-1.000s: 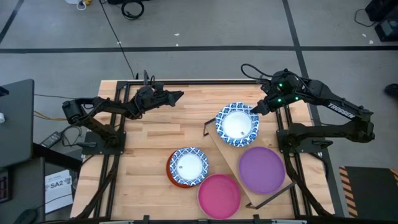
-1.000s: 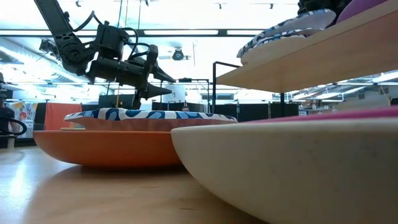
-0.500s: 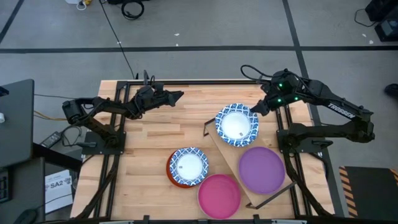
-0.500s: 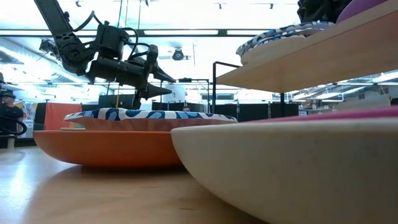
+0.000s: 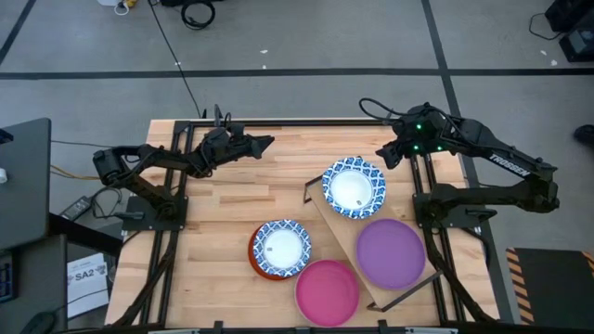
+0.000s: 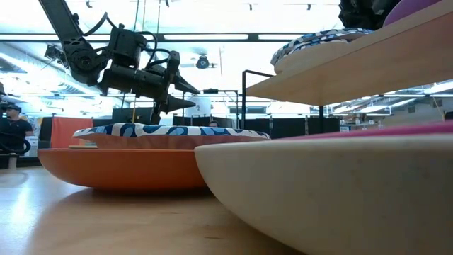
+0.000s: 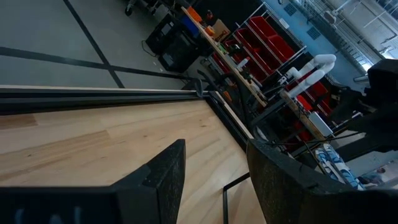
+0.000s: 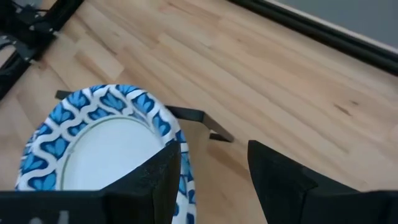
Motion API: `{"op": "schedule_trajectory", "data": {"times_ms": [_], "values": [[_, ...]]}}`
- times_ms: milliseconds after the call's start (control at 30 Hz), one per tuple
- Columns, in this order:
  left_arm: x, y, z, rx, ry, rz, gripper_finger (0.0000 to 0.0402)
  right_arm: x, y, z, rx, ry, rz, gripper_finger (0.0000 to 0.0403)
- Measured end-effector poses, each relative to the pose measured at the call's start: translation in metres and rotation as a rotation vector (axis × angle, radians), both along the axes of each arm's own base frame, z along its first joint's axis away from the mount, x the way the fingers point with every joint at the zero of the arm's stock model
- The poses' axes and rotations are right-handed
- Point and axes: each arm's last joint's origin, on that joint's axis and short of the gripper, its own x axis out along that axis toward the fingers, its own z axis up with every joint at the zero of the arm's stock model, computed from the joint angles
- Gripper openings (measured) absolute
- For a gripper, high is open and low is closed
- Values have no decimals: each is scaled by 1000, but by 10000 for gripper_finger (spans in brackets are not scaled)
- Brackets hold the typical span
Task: Place and stack plates onto a shelf
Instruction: Stack the white bowl on top of the white bowls on the shelf
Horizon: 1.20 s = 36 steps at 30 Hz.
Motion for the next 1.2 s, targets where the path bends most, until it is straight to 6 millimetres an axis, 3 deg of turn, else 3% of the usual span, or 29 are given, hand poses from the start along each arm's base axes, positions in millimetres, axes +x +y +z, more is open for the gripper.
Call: {"op": "schedule_trajectory", "data": {"times_ms": [200,333,733,1200], "values": [[0,0,0,4,-2,-2,178,0,0,0,-3,2,-3,192],[6,-9,1,138,55,-51,178,0,0,0,-3,2,-3,192],[30,-65,9,433,59,-302,178,0,0,0,-38,18,37,192],[46,-129,18,496,-19,-525,178,0,0,0,-40,19,40,192]]}}
